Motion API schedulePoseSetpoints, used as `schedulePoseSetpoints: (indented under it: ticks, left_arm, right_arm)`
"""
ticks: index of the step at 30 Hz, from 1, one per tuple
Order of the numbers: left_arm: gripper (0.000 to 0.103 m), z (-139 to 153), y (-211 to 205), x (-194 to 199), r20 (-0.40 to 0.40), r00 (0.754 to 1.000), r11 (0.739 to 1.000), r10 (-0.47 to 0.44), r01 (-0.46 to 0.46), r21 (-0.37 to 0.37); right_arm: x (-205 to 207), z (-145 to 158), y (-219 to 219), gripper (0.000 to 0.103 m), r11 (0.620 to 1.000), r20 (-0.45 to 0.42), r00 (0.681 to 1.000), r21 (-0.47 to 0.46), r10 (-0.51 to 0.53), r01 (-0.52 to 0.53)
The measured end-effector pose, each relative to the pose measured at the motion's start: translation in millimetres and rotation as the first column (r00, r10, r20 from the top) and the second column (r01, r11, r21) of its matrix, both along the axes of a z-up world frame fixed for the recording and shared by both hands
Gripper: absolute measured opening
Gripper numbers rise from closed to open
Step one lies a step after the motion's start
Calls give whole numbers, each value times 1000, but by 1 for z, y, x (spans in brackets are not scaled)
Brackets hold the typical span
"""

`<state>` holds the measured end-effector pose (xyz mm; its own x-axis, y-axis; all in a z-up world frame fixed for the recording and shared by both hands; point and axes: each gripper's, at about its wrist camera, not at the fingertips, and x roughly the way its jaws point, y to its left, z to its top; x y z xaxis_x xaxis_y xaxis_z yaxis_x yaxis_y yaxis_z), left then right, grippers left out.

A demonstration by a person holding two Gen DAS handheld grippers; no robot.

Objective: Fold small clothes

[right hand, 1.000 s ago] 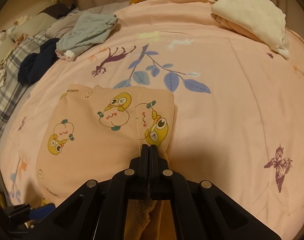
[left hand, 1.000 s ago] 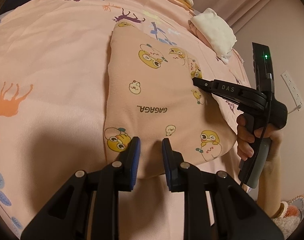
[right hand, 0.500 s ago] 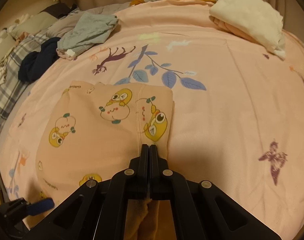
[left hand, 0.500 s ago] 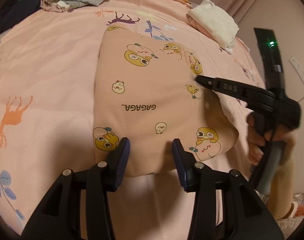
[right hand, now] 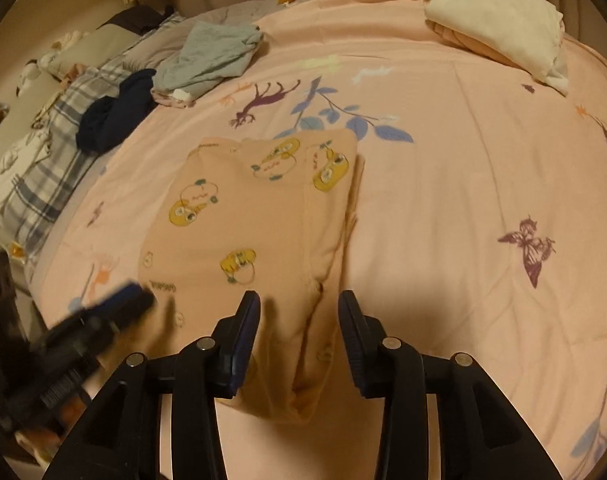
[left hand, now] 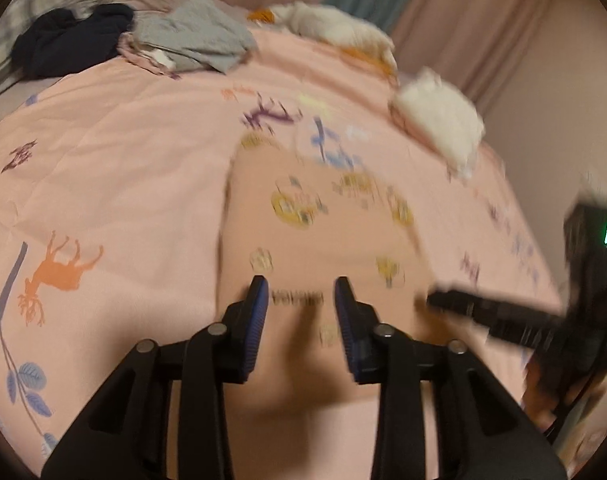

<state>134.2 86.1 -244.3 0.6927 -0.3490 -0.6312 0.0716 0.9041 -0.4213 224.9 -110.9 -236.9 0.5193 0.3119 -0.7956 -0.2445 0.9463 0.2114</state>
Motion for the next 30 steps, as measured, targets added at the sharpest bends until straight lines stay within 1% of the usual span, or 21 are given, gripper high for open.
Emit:
schedulePoseSetpoints:
  ticks: [1, 2, 3, 5, 7, 8, 9, 10, 11, 12, 13, 14, 15, 17, 19, 21, 23, 24, 27, 28, 30]
  left_arm:
    - [49, 1, 2, 3, 2, 1000, 1000, 7, -7, -19]
    - [54, 2, 5, 9, 1, 1000, 999, 4, -4, -43]
    - [61, 1, 9, 15, 1, 1000, 997, -3, 3, -74]
    - [62, -1, 18, 35, -16, 1000, 990, -23, 21, -141]
    - [60, -6, 24, 56, -43, 998, 986, -37, 29, -167]
    - [60, -8, 24, 65, -57, 998, 989, -28, 19, -149]
    - [58, -11, 23, 72, -82, 997, 995, -5, -4, -104]
    - [47, -16, 19, 81, -119, 992, 999, 31, -33, -19]
    - [43, -22, 13, 89, -141, 989, 999, 33, -27, 42]
    - [36, -27, 7, 93, -149, 989, 999, 3, 6, 54]
    - [35, -33, 2, 94, -135, 991, 998, -21, 28, 55]
    - [35, -33, 1, 91, -112, 994, 999, -13, 19, 50]
    - [32, -32, 3, 90, -109, 994, 999, -11, 14, 33]
    - [28, -33, 16, 91, -148, 989, 996, 6, -19, -88]
    - [25, -37, 29, 93, -179, 984, 978, -4, -34, -207]
    - [24, -35, 32, 89, -167, 986, 976, -21, -17, -219]
    - [25, -35, 29, 88, -173, 985, 979, 1, -36, -199]
    - [28, -36, 26, 87, -174, 985, 984, 12, -43, -175]
    - [31, -28, 18, 81, -138, 989, 997, 48, -56, -56]
    - [31, -24, 14, 78, -116, 991, 998, 64, -64, 4]
    - [31, -15, 11, 69, -98, 992, 995, 82, -76, 65]
  right_arm:
    - [-1, -2, 0, 46, 1000, 4, 1000, -7, -1, 1]
    - [0, -4, -1, 51, 1000, 10, 1000, -12, -4, 5]
    - [-1, -5, -2, 53, 1000, 13, 1000, -10, -6, 6]
    - [2, -10, -5, 57, 1000, -5, 1000, 21, 0, 0]
    - [7, -19, -8, 57, 996, -63, 998, 94, 7, -1]
    - [11, -27, -8, 57, 989, -108, 994, 150, 31, -15]
    - [11, -31, -6, 57, 984, -121, 991, 178, 49, -27]
    - [10, -36, -3, 57, 980, -112, 991, 193, 69, -46]
    - [6, -37, 2, 57, 984, -69, 995, 168, 79, -66]
    - [1, -35, 7, 48, 987, -29, 995, 138, 93, -88]
    - [-4, -35, 13, 41, 987, 14, 992, 104, 125, -126]
    - [-6, -36, 16, 36, 986, 29, 990, 89, 139, -141]
    - [-8, -36, 16, 35, 987, 42, 989, 80, 138, -141]
    - [-7, -34, 11, 28, 985, 46, 990, 101, 132, -136]
    - [-5, -33, 1, 22, 982, 34, 993, 148, 114, -118]
    - [-9, -29, -5, 20, 980, 36, 992, 157, 122, -126]
    - [-14, -26, -4, 20, 987, 66, 989, 87, 130, -136]
    - [-16, -28, -4, 20, 990, 69, 989, 50, 128, -132]
    - [-17, -34, -8, 20, 992, 38, 993, 62, 110, -112]
    - [-19, -35, -10, 20, 992, 38, 993, 65, 110, -112]
    - [-21, -33, -14, 20, 992, 27, 995, 72, 100, -102]
